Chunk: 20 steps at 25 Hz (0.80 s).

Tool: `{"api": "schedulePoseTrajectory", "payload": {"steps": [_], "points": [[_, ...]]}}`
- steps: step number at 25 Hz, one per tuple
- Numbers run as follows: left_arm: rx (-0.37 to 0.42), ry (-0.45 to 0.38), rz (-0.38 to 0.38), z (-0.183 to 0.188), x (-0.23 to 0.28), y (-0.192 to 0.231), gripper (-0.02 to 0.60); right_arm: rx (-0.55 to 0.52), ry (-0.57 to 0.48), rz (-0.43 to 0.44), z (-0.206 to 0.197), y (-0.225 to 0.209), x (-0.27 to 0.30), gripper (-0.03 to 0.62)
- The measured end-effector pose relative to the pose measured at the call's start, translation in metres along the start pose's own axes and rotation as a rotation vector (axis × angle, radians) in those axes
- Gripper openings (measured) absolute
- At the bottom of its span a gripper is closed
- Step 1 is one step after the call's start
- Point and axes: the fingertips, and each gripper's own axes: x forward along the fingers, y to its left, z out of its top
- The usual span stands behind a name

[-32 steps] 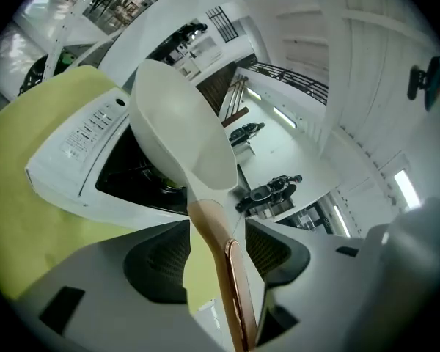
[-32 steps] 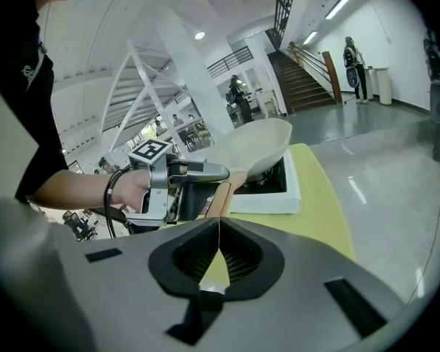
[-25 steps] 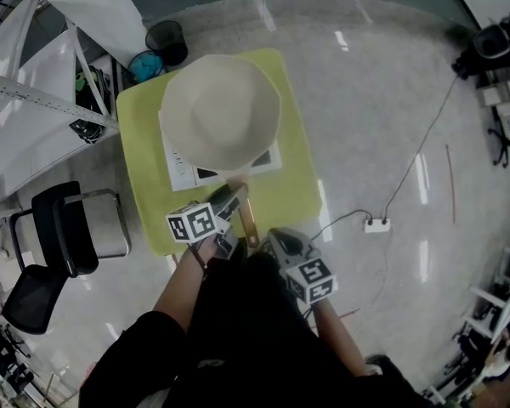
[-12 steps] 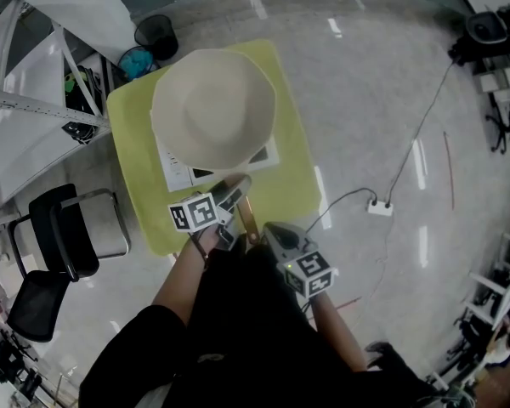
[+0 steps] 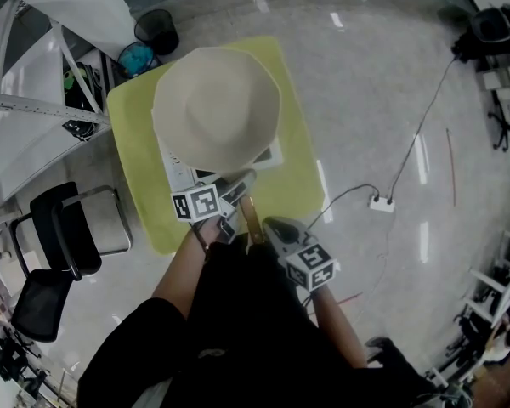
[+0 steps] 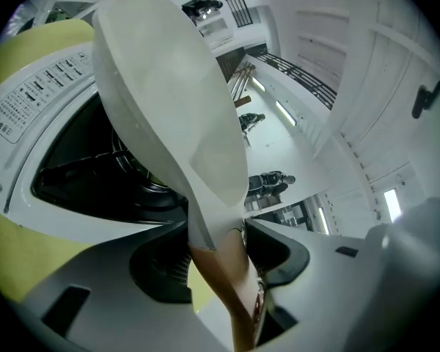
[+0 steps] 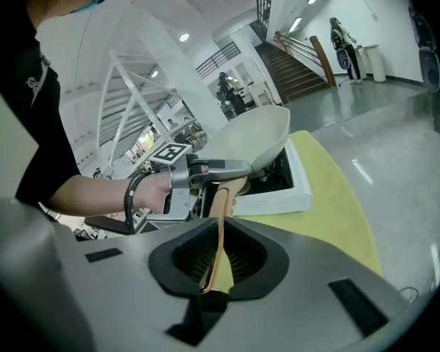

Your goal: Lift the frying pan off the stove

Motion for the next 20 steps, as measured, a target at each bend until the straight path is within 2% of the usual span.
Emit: {"api": "schedulePoseTrajectory", "payload": {"steps": [4, 5, 6, 8, 20], "points": [[-0.015, 0.037, -0.021, 0.0, 0.003, -0.001, 0.249, 0.12, 0.032, 0.07, -0.011, -0.007, 0.013, 0.029], [-0.017, 0.04, -0.021, -0.001, 0.003, -0.001, 0.247, 0.152, 0.04, 0.1, -0.013, -0.005, 0.017, 0.082], [-0.02, 0.04, -0.021, -0.001, 0.004, -0.001, 0.247, 0.171, 0.048, 0.128, -0.014, -0.002, 0.021, 0.162], [-0.024, 0.041, -0.021, 0.0, 0.004, 0.0, 0.245, 0.174, 0.067, 0.155, -0.015, 0.004, 0.031, 0.204], [-0.03, 0.079, -0.025, 0.0, 0.004, -0.002, 0.245, 0.252, 0.102, 0.182, -0.013, 0.005, 0.071, 0.204]]}}
